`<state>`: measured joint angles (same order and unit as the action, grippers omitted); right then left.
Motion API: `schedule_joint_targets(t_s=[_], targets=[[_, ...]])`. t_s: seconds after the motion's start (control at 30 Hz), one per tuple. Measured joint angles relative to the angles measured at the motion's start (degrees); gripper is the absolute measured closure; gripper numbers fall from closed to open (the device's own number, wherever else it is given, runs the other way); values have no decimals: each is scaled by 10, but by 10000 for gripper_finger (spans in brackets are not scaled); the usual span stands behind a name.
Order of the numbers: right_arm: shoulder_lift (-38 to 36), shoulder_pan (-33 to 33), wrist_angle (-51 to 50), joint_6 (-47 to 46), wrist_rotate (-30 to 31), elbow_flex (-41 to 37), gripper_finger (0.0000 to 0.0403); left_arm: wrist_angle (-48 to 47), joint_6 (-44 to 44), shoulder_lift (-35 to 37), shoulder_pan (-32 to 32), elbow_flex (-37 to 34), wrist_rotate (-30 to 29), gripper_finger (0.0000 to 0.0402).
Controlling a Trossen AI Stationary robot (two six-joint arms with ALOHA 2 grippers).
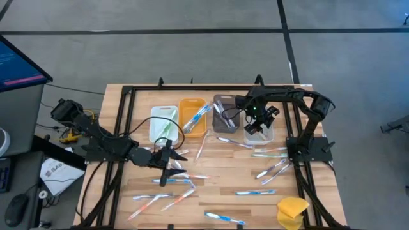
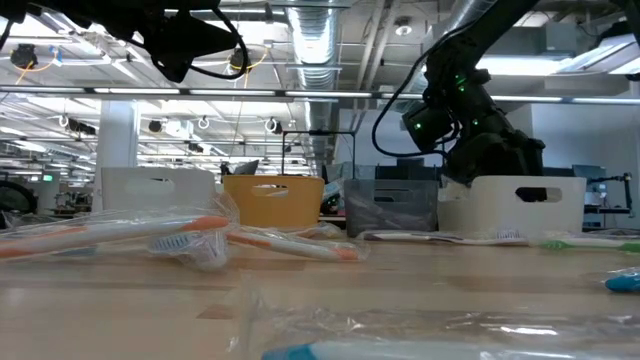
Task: Pick & Place Toothbrushes
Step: Put the top right blue toothbrush into the orange bin
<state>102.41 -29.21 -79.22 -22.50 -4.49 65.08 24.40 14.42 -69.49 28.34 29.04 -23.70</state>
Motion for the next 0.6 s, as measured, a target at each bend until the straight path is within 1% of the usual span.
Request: schedule_joint_targets(t_s=[0.1, 0.27, 0.5, 0.6], targets=[[0, 4, -6, 1, 0, 11, 203, 0, 0, 0, 0, 0, 0, 192], [0, 19, -48, 0, 0, 46, 191, 0, 0, 0, 0, 0, 0, 192], [-1, 66, -108, -14, 7, 136, 192, 0, -4, 0, 0, 0, 0, 192], [-5, 93, -107, -15, 15, 180, 193, 0, -4, 0, 0, 0, 0, 192]])
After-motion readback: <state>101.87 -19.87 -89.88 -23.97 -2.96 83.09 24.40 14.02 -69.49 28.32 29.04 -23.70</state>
